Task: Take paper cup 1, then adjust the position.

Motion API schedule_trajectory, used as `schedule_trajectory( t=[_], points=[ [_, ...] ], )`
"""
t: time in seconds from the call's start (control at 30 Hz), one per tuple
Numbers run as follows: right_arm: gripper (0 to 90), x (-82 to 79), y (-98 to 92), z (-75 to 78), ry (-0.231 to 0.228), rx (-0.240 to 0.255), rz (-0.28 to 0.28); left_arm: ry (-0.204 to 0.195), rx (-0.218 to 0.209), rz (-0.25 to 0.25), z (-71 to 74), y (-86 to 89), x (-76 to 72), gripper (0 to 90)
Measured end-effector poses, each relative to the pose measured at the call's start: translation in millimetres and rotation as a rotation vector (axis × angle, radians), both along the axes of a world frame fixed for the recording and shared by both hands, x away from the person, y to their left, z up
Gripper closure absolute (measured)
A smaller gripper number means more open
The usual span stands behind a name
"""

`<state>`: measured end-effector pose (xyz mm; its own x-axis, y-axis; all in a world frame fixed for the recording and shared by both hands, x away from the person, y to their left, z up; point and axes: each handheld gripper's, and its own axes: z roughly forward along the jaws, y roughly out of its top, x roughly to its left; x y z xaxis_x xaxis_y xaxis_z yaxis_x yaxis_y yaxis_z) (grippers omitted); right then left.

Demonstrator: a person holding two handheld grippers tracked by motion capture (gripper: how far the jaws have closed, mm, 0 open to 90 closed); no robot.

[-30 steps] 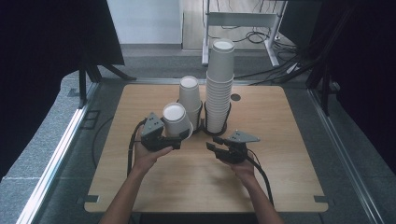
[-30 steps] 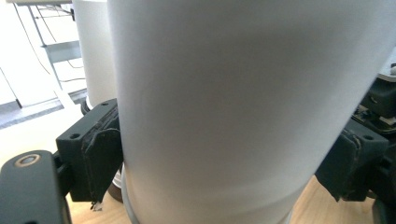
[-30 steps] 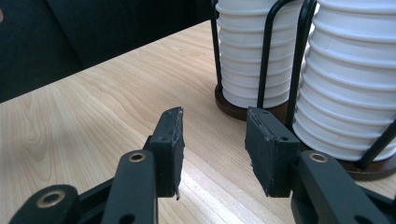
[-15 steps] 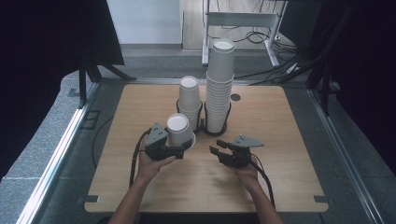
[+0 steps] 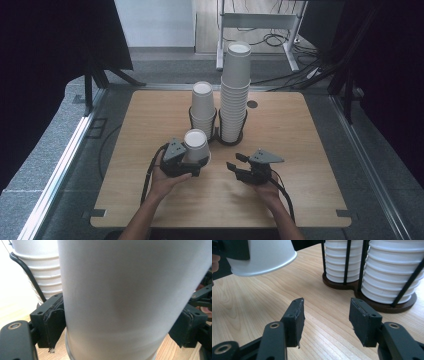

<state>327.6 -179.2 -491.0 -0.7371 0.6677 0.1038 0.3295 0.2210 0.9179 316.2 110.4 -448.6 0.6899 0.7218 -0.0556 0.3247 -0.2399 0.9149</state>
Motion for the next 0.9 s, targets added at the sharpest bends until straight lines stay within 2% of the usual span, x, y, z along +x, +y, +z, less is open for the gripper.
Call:
schedule_trajectory(
  t=[0.13,0.33,0.6,0.7,0.9],
  points=[
    [43.5,-1.1,-2.6,-0.3,0.0,-0.004,-0.018,0.001,0.018,-0.006,-3.1,-2.9,1.1,12.9],
    [43.5,-3.7,-4.2,1.0,-0.016,-0.01,-0.018,0.014,0.087,-0.004,-10.3,-9.5,4.2,12.9],
    [41.3,-4.5,-6.9,3.8,-0.025,-0.001,-0.038,0.027,0.12,-0.014,-18.0,-16.4,4.1,12.9],
    [40.2,-4.5,-7.4,5.6,-0.037,0.015,-0.041,0.024,0.142,-0.019,-20.4,-17.2,4.3,12.9],
    [36.0,-6.1,-9.0,10.0,-0.049,0.047,-0.042,0.031,0.154,-0.022,-23.0,-20.1,5.0,12.9]
  ],
)
